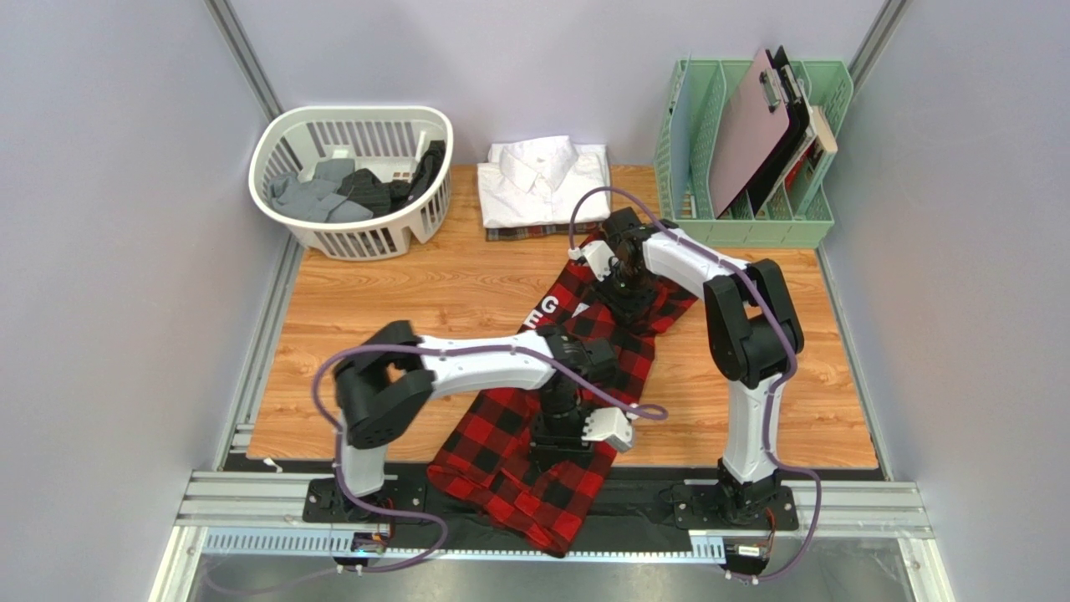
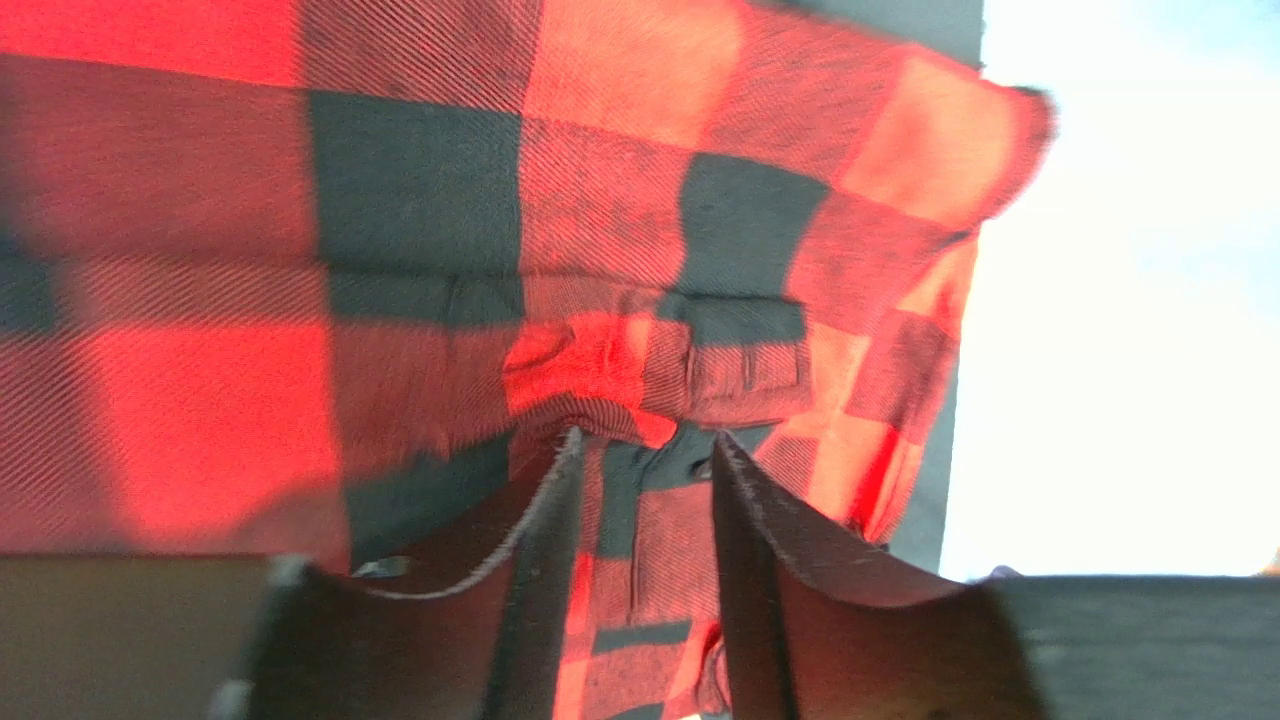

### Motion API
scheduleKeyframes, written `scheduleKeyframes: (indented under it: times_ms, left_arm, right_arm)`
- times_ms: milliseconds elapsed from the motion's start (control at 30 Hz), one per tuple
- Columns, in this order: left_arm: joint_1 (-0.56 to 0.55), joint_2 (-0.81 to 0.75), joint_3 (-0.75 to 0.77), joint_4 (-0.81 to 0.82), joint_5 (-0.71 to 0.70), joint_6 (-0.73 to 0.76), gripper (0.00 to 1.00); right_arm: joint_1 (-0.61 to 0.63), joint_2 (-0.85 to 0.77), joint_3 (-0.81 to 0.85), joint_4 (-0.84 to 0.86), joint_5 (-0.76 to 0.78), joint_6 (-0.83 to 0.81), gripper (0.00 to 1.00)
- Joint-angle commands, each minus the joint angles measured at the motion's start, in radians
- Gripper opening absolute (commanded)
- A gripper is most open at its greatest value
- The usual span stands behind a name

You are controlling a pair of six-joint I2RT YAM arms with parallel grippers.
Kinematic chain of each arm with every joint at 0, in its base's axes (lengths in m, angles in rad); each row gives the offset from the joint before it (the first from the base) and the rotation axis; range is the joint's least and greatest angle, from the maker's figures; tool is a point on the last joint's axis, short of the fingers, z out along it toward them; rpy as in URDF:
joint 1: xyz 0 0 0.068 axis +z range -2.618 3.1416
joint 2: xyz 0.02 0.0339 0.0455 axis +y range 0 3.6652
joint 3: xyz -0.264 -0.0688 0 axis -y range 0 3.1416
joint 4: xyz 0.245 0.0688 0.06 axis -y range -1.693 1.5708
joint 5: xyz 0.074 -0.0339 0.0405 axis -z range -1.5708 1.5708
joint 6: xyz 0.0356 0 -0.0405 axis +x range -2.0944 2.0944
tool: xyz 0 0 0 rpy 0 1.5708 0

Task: Fold and stack the long sleeve shirts
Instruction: Fold the shirt

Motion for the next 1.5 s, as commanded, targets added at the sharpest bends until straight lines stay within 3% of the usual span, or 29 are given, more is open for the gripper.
scheduleKeyframes:
  times_ms: [0, 233, 367, 500, 633, 700, 733, 867, 1033, 1200, 1333, 1467]
  left_arm:
    - [0.045, -0.266, -0.071, 0.099, 0.077, -0.001, 0.48]
    - [0.165, -0.624, -0.258, 0.105, 0.068, 0.079, 0.55]
    - [0.300, -0.737, -0.330, 0.131, 0.091, 0.105, 0.56]
    - [0.357, -0.826, -0.364, 0.223, 0.097, 0.064, 0.57]
    - [0.358, -0.909, -0.390, 0.285, 0.069, 0.015, 0.59]
    - [0.360, -0.924, -0.396, 0.302, 0.036, -0.001, 0.66]
    - [0.358, -0.933, -0.398, 0.305, 0.020, -0.020, 0.76]
    - [0.409, -0.976, -0.403, 0.348, -0.013, -0.111, 0.82]
    - [0.466, -1.100, -0.409, 0.472, -0.136, -0.275, 0.99]
    - [0.480, -1.186, -0.481, 0.572, -0.216, -0.448, 0.99]
    - [0.481, -1.131, -0.417, 0.357, -0.136, -0.295, 0.99]
    - [0.481, -1.108, -0.448, 0.215, -0.022, -0.082, 0.92]
  right_arm:
    - [0.020, 0.084, 0.011, 0.091, 0.051, -0.032, 0.34]
    - [0.023, 0.109, 0.039, 0.189, 0.210, -0.177, 0.34]
    - [0.021, 0.093, 0.040, 0.271, 0.272, -0.269, 0.33]
    - [0.015, 0.043, 0.077, 0.280, 0.276, -0.323, 0.33]
    - [0.018, -0.112, 0.098, 0.152, 0.191, -0.281, 0.38]
    - [0.020, -0.163, 0.085, 0.053, 0.152, -0.248, 0.43]
    - [0.020, -0.184, 0.071, 0.026, 0.104, -0.219, 0.44]
    - [0.053, -0.288, -0.039, -0.074, 0.007, -0.107, 0.44]
    - [0.202, -0.312, -0.208, -0.033, -0.040, 0.019, 0.43]
    - [0.283, -0.205, -0.267, 0.027, -0.010, 0.077, 0.42]
    - [0.264, -0.146, -0.276, 0.053, 0.062, 0.048, 0.39]
    - [0.172, -0.105, -0.250, 0.070, 0.130, -0.048, 0.38]
